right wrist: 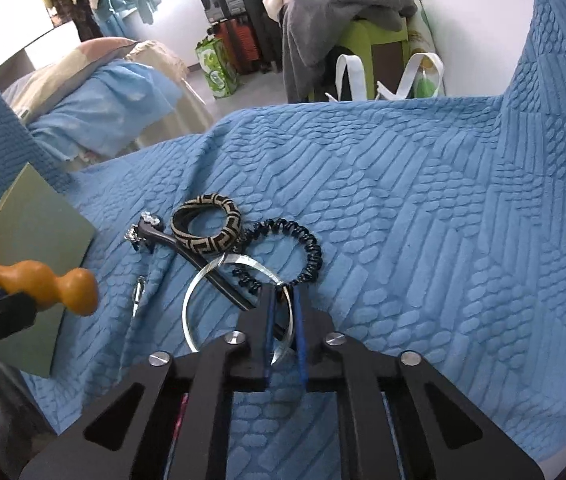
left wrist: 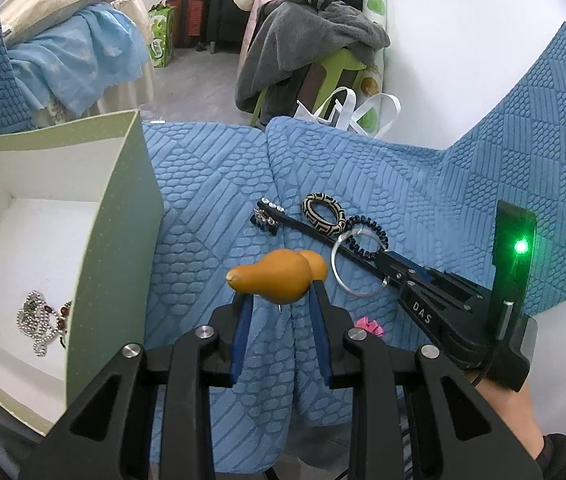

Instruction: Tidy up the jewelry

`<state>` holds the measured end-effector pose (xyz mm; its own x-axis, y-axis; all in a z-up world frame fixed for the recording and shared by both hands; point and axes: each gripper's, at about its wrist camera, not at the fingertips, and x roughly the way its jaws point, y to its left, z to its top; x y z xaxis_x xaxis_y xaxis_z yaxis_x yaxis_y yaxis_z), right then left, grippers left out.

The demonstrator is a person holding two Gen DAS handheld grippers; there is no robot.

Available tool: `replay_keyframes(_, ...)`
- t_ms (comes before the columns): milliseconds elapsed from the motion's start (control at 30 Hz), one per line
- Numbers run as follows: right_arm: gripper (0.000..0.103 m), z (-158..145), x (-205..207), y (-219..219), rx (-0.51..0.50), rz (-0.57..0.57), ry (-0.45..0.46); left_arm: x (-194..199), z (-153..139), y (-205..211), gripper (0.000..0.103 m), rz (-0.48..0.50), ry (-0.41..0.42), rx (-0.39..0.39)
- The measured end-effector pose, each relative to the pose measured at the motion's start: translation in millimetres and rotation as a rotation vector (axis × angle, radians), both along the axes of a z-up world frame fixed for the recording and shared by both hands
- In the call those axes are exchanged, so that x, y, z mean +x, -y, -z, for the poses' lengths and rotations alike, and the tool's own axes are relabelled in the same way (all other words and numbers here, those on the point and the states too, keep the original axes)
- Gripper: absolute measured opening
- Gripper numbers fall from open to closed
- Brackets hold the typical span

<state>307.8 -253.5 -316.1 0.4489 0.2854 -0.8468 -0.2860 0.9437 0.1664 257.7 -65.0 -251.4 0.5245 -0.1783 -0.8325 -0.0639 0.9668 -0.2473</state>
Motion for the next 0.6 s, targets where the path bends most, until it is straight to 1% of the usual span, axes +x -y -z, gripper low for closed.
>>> replay_keyframes(100, 0.003, -10.4, -4.8, 0.0, -0.005, 0.011, 0.026, -2.1, -3.2, -1.4, 0.029, -0.003, 0.007, -0.003)
replay_keyframes(333, 0.001, -51.8, -20.9, 5.6, 0.028, 0.042, 0.117, -8.4, -18.8, -6.5, 0.029, 0.001, 0.035, 0.005)
replay_keyframes(600, 0.001, -85.5, -32.8, -1.4, 0.047, 0.041, 0.162, -13.8, -34.5, -17.0, 0.029, -0.009, 0.044, 0.012)
